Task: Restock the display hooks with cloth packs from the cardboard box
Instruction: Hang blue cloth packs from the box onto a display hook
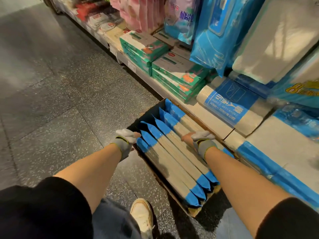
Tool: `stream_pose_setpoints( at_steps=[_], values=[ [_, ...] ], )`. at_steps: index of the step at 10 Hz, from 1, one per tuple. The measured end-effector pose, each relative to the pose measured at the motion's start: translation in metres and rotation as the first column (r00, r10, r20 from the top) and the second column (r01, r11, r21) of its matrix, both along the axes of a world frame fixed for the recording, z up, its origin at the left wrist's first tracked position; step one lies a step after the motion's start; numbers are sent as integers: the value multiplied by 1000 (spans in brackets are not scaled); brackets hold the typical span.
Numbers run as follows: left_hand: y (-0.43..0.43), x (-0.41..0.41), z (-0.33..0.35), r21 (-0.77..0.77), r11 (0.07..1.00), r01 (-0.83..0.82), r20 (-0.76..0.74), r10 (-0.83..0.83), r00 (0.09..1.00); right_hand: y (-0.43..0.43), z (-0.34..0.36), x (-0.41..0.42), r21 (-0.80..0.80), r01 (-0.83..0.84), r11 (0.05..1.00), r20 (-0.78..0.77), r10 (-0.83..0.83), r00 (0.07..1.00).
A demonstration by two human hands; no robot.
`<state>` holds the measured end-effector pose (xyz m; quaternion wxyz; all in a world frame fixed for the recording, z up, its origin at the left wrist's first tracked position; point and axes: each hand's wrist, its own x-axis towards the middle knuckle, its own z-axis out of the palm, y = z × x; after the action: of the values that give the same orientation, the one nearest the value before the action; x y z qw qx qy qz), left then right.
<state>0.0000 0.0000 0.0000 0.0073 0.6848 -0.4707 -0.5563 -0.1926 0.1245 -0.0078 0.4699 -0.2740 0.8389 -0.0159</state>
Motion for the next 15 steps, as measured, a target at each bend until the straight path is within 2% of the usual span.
stream_pose_setpoints(
  at_steps=[1, 2, 3, 4, 5, 6, 7, 8, 10, 11, 12, 13, 14, 15],
  values=[
    [-20, -2, -27, -2, 1000, 13, -30, -13, 999, -22, -21, -1, 54, -46, 997, -114, 52, 992],
    [-33, 0, -47, -97, 990, 100, 0, -100, 995, -43, -34, 4, -53, -117, 992, -194, 105, 975],
    [-22, -4, -24, -123, 988, -98, -25, 95, 995, -50, -46, 10, -177, -114, 978, -292, 59, 955],
    [-36, 0, -38, -178, 982, 57, 148, -31, 989, -54, -55, 10, -282, -122, 952, -338, 21, 941],
    [-46, 9, -51, -235, 920, 313, 311, -234, 921, -54, -54, 5, -286, -211, 935, -325, 113, 939],
    [-47, 11, -52, -254, 882, 397, 393, -281, 875, -49, -54, 2, -260, -277, 925, -321, 188, 928],
    [-52, 12, -57, -227, 874, 429, 395, -320, 861, -37, -62, 11, -284, -319, 904, -351, 211, 912],
    [-50, 13, -52, -200, 875, 441, 441, -322, 838, -42, -54, 15, -99, -407, 908, -234, 376, 896],
    [-59, 22, -52, -211, 891, 402, 394, -299, 869, -52, -49, 17, -94, -342, 935, -282, 305, 910],
    [-48, 11, -32, -334, 863, 378, 303, -282, 911, -52, -38, 13, -155, -314, 937, -261, 268, 928],
    [-40, -3, -4, -433, 785, 444, 243, -373, 896, -38, -9, 9, -251, -277, 927, -259, 211, 942],
    [-23, -15, 13, -499, 742, 448, 145, -438, 887, -29, 25, 14, -365, -296, 883, -227, 223, 948],
    [-8, -24, 37, -569, 693, 442, 116, -465, 878, -18, 46, 18, -515, -279, 811, -166, 225, 960],
    [10, -36, 60, -627, 615, 478, 93, -550, 830, 6, 66, 24, -606, -222, 764, -144, 169, 975]
  ],
)
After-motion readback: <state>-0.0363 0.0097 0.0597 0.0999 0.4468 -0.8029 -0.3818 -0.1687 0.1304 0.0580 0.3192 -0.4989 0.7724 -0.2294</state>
